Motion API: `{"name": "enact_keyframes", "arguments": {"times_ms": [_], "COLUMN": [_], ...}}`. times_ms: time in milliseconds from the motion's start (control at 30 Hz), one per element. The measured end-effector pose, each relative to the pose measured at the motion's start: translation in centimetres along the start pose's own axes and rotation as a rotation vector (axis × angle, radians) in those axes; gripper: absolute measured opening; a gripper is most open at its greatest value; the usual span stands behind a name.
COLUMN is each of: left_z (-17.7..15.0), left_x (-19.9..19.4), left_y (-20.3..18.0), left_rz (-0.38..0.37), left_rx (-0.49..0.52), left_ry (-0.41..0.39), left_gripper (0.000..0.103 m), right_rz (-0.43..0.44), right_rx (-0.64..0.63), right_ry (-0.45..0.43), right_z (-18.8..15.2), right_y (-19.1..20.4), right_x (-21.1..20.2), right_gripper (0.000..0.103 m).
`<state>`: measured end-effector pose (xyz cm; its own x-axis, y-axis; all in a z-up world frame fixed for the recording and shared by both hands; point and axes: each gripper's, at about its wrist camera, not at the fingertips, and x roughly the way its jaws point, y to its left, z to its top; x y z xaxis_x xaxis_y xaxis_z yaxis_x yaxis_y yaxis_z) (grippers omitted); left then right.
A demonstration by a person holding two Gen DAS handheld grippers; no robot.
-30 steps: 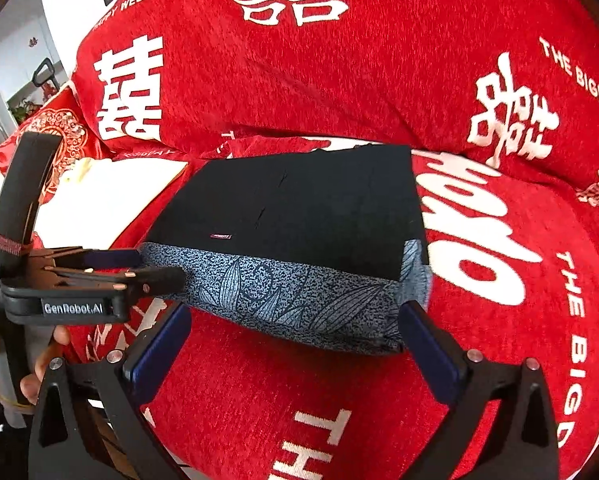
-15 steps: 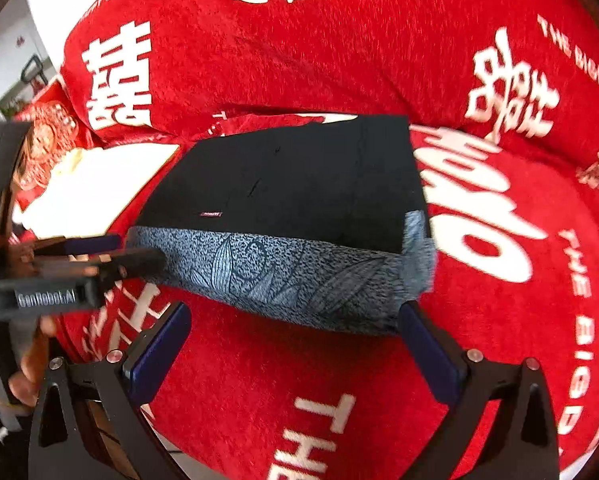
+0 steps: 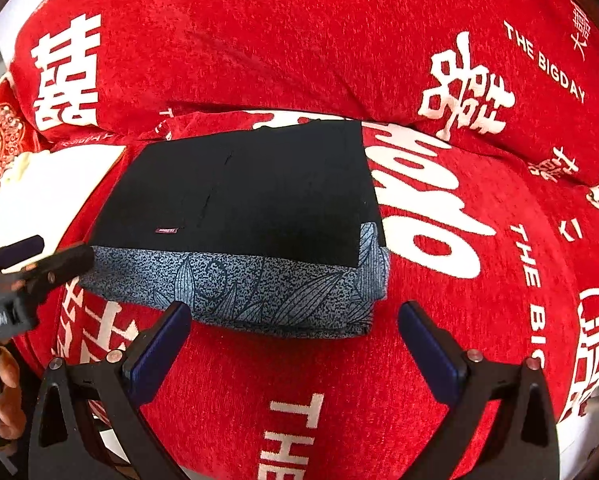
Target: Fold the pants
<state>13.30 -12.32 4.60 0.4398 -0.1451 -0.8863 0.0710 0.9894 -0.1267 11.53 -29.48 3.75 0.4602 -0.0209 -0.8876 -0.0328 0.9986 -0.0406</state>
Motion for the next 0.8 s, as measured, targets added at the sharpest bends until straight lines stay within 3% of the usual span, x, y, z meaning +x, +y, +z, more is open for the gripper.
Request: {"name": "enact_keyframes", "arguments": {"times_ms": [800], "left_z": [-0.33], "left_x": [0.27], "left_y": [-1.25], "left_rz": [-0.002], "left_rx": [0.054], "left_ry": [0.037], "left_gripper": [0.101], "right_rz": [-0.039], "right_rx": [0.000], "right_ry": [0.046], "right_z": [0.12], "right_y": [0.62], "right_x": [0.95], "right_gripper": [0.103]}}
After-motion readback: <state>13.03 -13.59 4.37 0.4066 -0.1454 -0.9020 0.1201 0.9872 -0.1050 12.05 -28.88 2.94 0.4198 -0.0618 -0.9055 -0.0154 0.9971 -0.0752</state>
